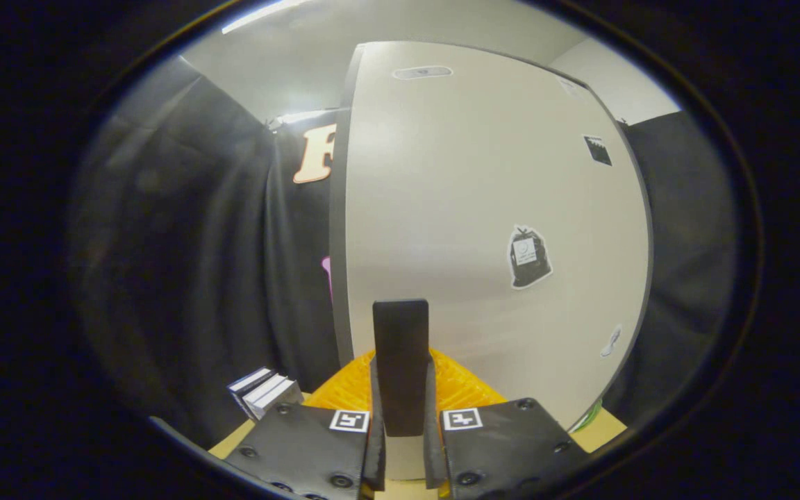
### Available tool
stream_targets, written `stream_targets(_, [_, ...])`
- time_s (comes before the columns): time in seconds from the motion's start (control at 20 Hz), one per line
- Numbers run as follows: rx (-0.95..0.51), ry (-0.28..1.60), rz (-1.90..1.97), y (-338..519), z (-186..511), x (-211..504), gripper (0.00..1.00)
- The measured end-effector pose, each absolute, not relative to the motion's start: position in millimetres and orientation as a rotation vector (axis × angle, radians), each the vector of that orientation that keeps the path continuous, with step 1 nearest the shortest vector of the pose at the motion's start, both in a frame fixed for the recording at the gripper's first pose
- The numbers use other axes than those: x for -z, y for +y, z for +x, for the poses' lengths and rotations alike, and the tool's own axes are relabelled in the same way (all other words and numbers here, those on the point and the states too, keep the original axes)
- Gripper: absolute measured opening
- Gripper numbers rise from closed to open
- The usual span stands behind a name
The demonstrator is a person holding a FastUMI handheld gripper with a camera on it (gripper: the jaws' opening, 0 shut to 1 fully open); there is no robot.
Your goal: Open the shoe cabinet door, grab the shoes and put them into the shoe cabinet, then close the shoe cabinet door.
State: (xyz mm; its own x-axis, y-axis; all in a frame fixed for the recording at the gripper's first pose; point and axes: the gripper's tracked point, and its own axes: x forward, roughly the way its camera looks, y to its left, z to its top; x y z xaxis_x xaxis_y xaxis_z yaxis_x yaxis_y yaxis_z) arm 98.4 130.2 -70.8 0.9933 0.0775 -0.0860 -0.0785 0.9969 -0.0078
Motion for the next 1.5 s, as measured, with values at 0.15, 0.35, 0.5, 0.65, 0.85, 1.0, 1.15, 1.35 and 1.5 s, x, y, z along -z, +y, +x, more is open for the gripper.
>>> stream_targets(0.15, [-0.115,0.082,-0.003,123,76,68,0.24])
stream_targets(0.35, [-0.186,0.093,0.002,108,41,65,0.24])
stream_targets(0.5, [-0.255,0.112,0.007,89,13,62,0.24])
stream_targets(0.65, [-0.305,0.122,0.016,66,-1,57,0.24])
stream_targets(0.85, [-0.336,0.127,0.021,39,-29,54,0.24])
stream_targets(1.0, [-0.334,0.135,0.029,19,-46,52,0.24])
stream_targets(1.15, [-0.317,0.149,0.056,-3,-61,51,0.24])
stream_targets(1.35, [-0.282,0.150,0.060,-21,-71,48,0.23])
stream_targets(1.5, [-0.261,0.147,0.058,-30,-77,47,0.23])
